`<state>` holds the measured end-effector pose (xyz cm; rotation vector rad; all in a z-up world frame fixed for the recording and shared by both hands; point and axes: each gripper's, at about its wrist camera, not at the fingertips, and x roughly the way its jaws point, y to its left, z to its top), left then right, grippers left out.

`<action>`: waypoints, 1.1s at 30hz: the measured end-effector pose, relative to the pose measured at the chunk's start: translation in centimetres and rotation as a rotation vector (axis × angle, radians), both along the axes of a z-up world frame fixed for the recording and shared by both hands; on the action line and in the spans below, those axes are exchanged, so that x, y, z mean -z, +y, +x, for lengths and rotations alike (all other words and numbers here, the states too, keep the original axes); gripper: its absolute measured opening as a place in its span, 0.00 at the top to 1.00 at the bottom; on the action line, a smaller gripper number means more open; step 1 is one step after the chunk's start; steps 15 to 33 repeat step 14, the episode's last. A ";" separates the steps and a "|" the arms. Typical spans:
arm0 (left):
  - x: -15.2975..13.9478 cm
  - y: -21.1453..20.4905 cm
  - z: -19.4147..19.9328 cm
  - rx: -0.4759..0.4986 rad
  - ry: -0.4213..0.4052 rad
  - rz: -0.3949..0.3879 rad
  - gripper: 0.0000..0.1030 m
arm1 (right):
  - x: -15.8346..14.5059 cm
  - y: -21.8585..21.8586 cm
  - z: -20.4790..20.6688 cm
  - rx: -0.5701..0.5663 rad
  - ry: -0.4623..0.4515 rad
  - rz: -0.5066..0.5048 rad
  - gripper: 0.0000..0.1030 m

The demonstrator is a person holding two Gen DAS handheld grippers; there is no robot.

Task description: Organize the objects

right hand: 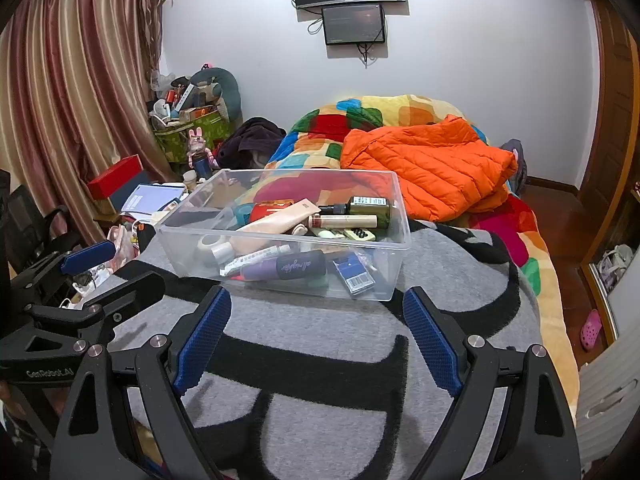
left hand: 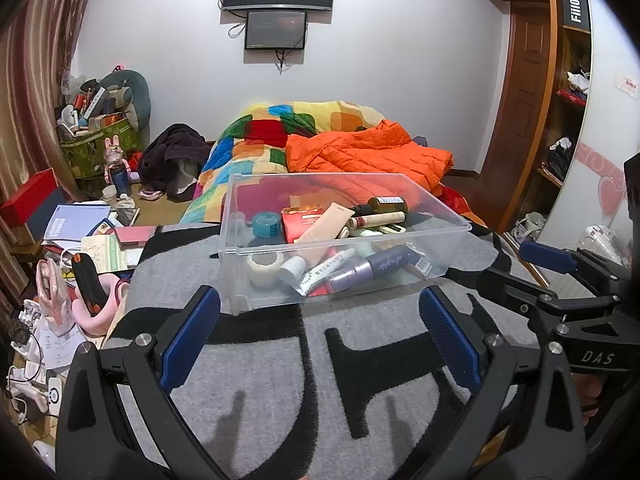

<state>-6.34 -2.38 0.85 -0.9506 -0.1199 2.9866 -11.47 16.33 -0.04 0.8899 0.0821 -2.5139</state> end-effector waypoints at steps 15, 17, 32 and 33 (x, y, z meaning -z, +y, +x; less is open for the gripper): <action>0.0 0.5 0.2 0.023 0.006 0.005 0.02 | 0.3 -0.4 -0.1 -0.004 -0.008 0.014 0.16; 0.0 0.5 0.2 0.023 0.006 0.005 0.02 | 0.3 -0.4 -0.1 -0.004 -0.008 0.014 0.16; 0.0 0.5 0.2 0.023 0.006 0.005 0.02 | 0.3 -0.4 -0.1 -0.004 -0.008 0.014 0.16; 0.0 0.5 0.2 0.023 0.006 0.005 0.02 | 0.3 -0.4 -0.1 -0.004 -0.008 0.014 0.16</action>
